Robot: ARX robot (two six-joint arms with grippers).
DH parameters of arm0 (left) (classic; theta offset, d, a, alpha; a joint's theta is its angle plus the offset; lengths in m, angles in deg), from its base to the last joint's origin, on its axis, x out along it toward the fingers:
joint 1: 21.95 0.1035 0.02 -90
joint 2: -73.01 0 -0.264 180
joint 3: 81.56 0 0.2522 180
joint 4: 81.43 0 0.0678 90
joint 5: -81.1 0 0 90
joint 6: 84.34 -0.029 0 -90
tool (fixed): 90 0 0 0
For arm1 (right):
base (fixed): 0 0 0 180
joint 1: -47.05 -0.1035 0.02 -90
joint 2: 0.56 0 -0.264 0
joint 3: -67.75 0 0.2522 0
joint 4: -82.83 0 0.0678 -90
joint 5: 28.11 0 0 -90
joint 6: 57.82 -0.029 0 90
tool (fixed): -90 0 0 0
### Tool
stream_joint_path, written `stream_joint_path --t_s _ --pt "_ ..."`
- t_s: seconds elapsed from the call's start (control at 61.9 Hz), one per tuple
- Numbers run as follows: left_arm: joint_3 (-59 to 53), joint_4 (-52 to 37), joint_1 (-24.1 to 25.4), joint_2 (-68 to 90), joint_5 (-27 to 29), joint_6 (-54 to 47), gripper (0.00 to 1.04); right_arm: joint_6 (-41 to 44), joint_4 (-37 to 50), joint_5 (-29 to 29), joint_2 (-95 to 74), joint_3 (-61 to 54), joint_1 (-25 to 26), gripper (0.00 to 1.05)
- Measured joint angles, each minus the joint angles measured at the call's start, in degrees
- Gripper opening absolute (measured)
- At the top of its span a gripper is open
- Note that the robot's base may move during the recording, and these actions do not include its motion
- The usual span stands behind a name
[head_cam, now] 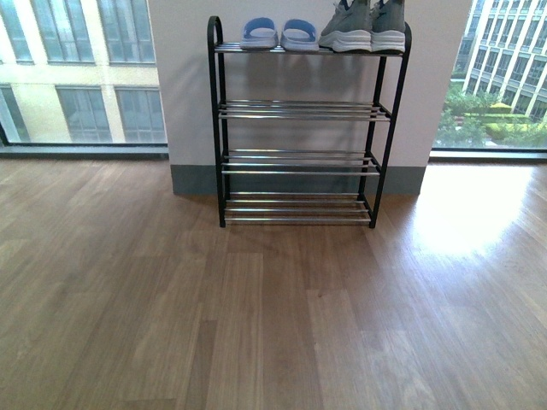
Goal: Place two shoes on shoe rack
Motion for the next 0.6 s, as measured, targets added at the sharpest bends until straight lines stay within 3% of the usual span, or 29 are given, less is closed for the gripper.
stream_joint_path --t_s 0.598 --pt "0.0 0.0 0.0 0.0 0.0 0.0 0.95 0.0 0.0 0.0 0.0 0.0 0.0 0.95"
